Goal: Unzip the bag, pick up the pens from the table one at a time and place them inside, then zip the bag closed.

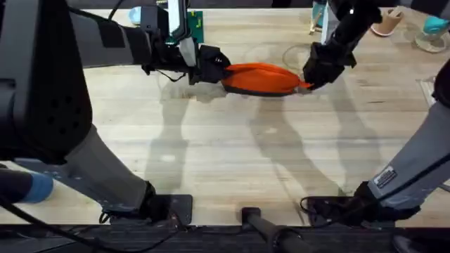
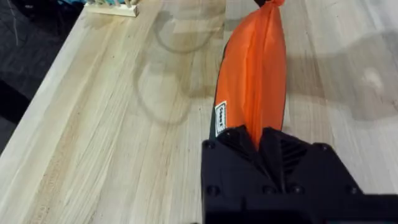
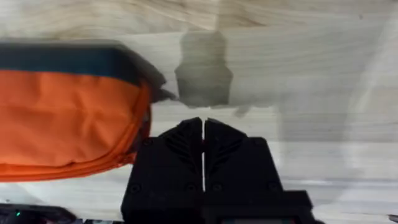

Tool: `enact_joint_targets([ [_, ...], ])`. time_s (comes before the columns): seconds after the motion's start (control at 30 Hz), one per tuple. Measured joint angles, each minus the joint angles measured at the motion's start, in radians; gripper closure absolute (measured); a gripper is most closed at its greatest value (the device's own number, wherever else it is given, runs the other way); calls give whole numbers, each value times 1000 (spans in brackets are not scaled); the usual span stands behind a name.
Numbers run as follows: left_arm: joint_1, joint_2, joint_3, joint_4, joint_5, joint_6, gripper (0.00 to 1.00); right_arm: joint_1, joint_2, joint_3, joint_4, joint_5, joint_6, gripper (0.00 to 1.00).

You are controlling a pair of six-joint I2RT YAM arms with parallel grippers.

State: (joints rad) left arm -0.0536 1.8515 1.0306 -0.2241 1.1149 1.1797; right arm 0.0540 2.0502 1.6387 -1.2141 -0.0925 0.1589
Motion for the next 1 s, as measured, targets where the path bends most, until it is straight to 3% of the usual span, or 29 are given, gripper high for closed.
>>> enact_joint_targets([
  [0.77,0,0,0,0,0,0,957,-10,0,-37,56,41,58,968],
  [1.0,1,0,0,1,-1,0,957,-10,-7,-123,105,39,90,968],
])
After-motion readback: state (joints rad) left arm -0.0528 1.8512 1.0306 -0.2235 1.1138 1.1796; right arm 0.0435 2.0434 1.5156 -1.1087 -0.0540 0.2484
